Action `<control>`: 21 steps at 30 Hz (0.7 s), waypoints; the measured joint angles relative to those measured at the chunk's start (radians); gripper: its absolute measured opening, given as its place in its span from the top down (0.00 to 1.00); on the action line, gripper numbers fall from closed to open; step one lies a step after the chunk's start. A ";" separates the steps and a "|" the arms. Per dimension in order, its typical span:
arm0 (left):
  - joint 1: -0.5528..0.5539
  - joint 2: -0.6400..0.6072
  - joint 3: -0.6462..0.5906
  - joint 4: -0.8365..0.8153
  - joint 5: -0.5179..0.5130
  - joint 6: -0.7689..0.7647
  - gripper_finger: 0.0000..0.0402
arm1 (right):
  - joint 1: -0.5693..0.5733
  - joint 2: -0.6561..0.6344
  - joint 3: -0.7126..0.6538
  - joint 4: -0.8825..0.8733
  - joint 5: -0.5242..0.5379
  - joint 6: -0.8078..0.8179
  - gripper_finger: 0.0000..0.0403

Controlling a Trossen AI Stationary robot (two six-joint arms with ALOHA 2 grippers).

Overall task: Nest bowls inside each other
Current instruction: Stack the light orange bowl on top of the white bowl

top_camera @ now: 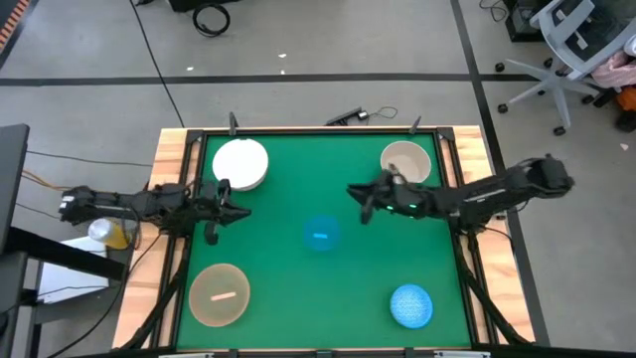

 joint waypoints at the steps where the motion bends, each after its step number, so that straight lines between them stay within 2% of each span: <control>1: -0.018 0.025 0.049 -0.082 -0.007 0.004 0.94 | -0.008 0.043 0.033 -0.003 -0.035 0.002 0.79; 4: -0.078 0.124 0.185 -0.386 -0.051 -0.042 0.94 | -0.022 0.149 0.113 0.000 -0.138 0.019 0.79; 7: -0.140 0.221 0.270 -0.570 -0.075 -0.123 0.94 | -0.022 0.234 0.177 -0.002 -0.216 0.003 0.79; 13: -0.262 0.383 0.352 -0.707 -0.047 -0.244 0.89 | 0.000 0.376 0.308 -0.001 -0.265 -0.048 0.79; 21: -0.390 0.497 0.362 -0.764 -0.006 -0.358 0.61 | 0.057 0.573 0.552 -0.061 -0.271 -0.120 0.65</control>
